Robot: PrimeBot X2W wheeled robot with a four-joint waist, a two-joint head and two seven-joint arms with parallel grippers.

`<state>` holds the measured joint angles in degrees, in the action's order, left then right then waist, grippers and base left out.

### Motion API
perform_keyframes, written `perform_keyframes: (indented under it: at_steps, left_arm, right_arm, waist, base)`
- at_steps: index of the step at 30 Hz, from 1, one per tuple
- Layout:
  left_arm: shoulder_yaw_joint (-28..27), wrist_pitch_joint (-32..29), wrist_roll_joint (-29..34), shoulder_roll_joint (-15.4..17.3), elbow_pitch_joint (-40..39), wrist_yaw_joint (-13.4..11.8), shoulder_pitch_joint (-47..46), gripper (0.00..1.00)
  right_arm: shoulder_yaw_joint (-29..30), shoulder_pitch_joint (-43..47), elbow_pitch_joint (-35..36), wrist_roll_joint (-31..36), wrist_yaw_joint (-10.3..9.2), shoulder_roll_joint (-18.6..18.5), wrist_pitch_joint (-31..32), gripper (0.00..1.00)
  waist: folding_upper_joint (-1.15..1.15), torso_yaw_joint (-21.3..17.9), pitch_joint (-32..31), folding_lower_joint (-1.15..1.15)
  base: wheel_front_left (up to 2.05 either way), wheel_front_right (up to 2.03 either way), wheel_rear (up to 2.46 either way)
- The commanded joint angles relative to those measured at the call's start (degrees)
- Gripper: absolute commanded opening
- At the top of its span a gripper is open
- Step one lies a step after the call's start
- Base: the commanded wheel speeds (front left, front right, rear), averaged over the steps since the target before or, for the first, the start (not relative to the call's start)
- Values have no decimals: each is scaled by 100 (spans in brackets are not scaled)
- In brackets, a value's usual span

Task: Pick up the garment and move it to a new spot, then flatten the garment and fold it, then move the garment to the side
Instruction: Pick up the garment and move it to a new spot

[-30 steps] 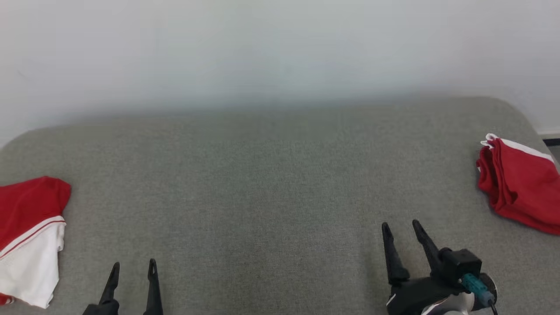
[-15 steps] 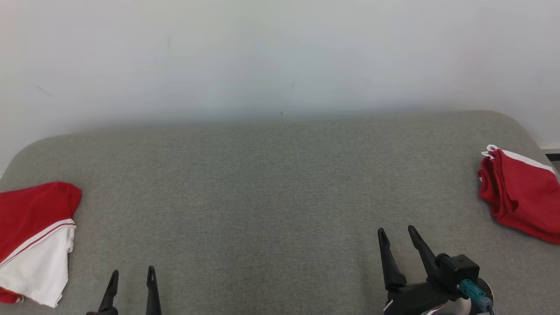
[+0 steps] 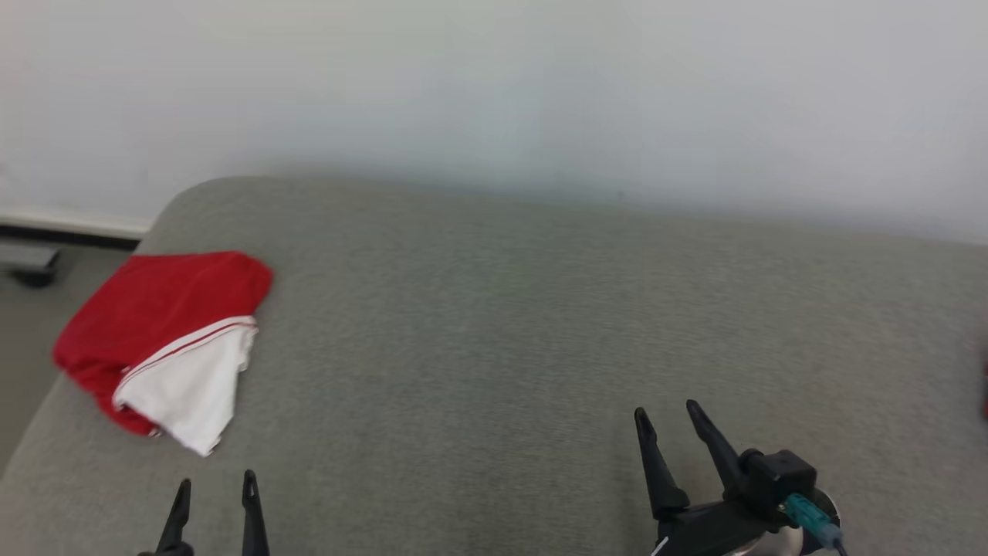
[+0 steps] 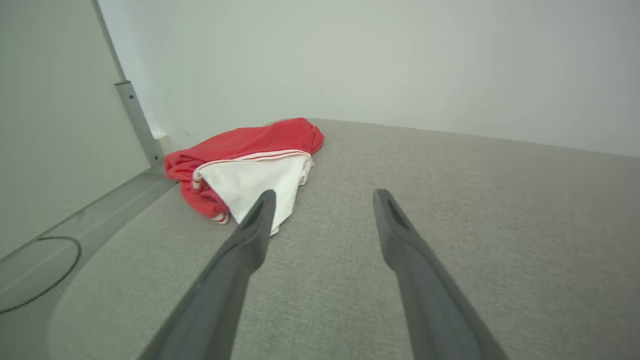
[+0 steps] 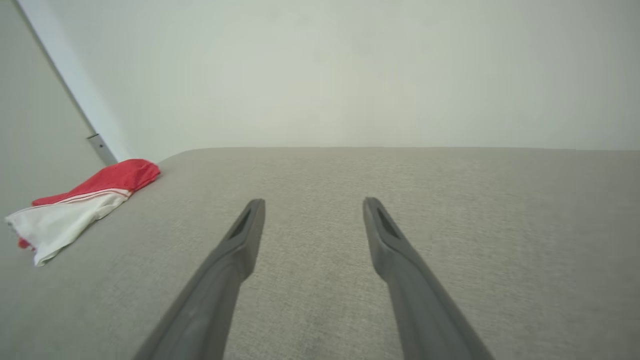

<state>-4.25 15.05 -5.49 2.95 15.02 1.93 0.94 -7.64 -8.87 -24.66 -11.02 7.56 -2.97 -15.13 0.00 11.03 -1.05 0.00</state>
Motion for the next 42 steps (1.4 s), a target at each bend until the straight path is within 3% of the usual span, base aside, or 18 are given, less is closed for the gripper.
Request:
perform_keyframes:
  at_steps: [1,7,10,17,24,37,42]
  left_arm:
    - [-39,19,51,-8,-14,-12,54,100]
    - [-236,19,161,-7,7,71,141,100]
    - [-426,19,72,-6,-76,6,215,100]
    - [-720,19,-156,-11,-387,-145,468,100]
    - [-772,19,-297,-7,-459,-183,589,100]
    - [-655,19,-309,-8,-271,99,351,100]
    - [-631,19,-528,-8,162,320,141,100]
  right_arm:
    - [-41,26,-21,-37,-15,11,1,100]
    - [-193,-18,-116,-128,-15,10,0,100]
    - [-442,-194,-148,-149,-14,15,1,100]
    - [-1085,-643,-378,-252,-15,6,1,100]
    - [-1259,-797,-525,-257,-14,9,1,100]
    - [-1017,-565,-530,-190,-14,10,1,100]
    - [-867,-425,-469,-78,-14,7,1,100]
  waist:
    - [0,777,24,0]
    - [0,1712,5,0]
    - [0,1887,109,0]
    - [0,1999,281,0]
    - [0,2004,301,0]
    - [0,1939,202,0]
    - [0,1903,236,0]
  base:
    - [0,0,0]
    - [0,0,0]
    - [0,0,0]
    - [0,0,0]
    - [0,0,0]
    - [0,0,0]
    - [0,0,0]
